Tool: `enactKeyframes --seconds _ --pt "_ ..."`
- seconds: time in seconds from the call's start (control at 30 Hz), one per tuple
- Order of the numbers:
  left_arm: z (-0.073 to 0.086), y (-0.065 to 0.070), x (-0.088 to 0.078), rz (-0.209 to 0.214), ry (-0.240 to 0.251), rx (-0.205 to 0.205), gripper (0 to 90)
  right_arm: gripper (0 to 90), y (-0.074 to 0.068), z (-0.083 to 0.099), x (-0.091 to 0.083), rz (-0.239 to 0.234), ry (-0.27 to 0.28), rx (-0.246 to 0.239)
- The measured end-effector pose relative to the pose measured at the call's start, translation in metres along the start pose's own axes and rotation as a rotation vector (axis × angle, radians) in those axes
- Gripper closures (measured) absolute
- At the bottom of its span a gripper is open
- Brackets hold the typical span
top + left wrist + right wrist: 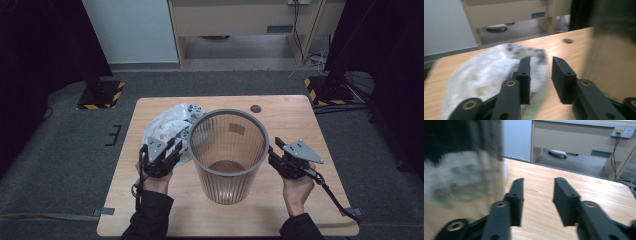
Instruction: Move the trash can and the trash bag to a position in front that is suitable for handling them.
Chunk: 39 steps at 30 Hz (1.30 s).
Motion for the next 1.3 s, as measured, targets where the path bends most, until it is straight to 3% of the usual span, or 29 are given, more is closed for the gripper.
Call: enactKeyframes --seconds 0.13,0.2,0.37,0.47,0.6,0.73,0.77,0.83,0.93,1.03,1.1,1.2,1.27,1.3 --pt "0.013 -0.030 0.006 -0.057 -0.026 0.019 52.8 38.9 0.014 0.017 0.004 0.011 -0.013 -0.023" --pt "0.021 -0.045 0.012 -0.068 -0.051 0.000 51.0 34.9 0.021 0.027 0.007 0.003 -0.033 -0.047" --pt "0.045 -0.076 0.031 -0.079 -0.104 -0.082 43.7 25.2 0.036 0.048 0.010 -0.040 -0.071 -0.052" --pt "0.065 -0.088 0.042 -0.068 -0.174 -0.118 40.7 21.6 0.049 0.064 0.009 -0.082 -0.098 -0.051" --pt "0.078 -0.090 0.052 -0.085 -0.246 -0.044 40.3 19.2 0.060 0.078 0.011 -0.117 -0.153 -0.050" --pt "0.088 -0.091 0.058 -0.083 -0.300 -0.020 41.6 18.7 0.065 0.087 0.012 -0.127 -0.178 -0.043" --pt "0.092 -0.090 0.060 -0.068 -0.330 -0.019 43.0 18.2 0.066 0.092 0.014 -0.128 -0.202 -0.059" --pt "0.094 -0.089 0.060 -0.064 -0.342 -0.014 43.4 17.4 0.066 0.097 0.017 -0.130 -0.233 -0.095" --pt "0.096 -0.087 0.057 -0.061 -0.396 0.024 44.8 17.8 0.069 0.106 0.021 -0.136 -0.282 -0.131" --pt "0.098 -0.087 0.053 -0.073 -0.427 0.022 45.2 18.4 0.072 0.113 0.024 -0.141 -0.326 -0.132" --pt "0.102 -0.088 0.046 -0.091 -0.459 0.000 46.0 18.3 0.079 0.121 0.026 -0.129 -0.373 -0.104" --pt "0.105 -0.085 0.034 -0.089 -0.470 -0.025 47.1 17.5 0.082 0.127 0.026 -0.124 -0.398 -0.085" --pt "0.106 -0.084 0.030 -0.086 -0.469 -0.034 47.3 17.2 0.080 0.130 0.026 -0.124 -0.413 -0.097" --pt "0.108 -0.080 0.022 -0.076 -0.467 -0.067 47.3 16.8 0.080 0.131 0.026 -0.125 -0.418 -0.112"
Point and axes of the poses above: each handheld gripper's, and its own axes: x roughly forward along the jaws, z roughly out of its underside, y roughly to its right, the point moved 2 cm from there along x, roughly forward along the jaws, and after that the axes turned 11 degrees about z, right-handed, at the moved point
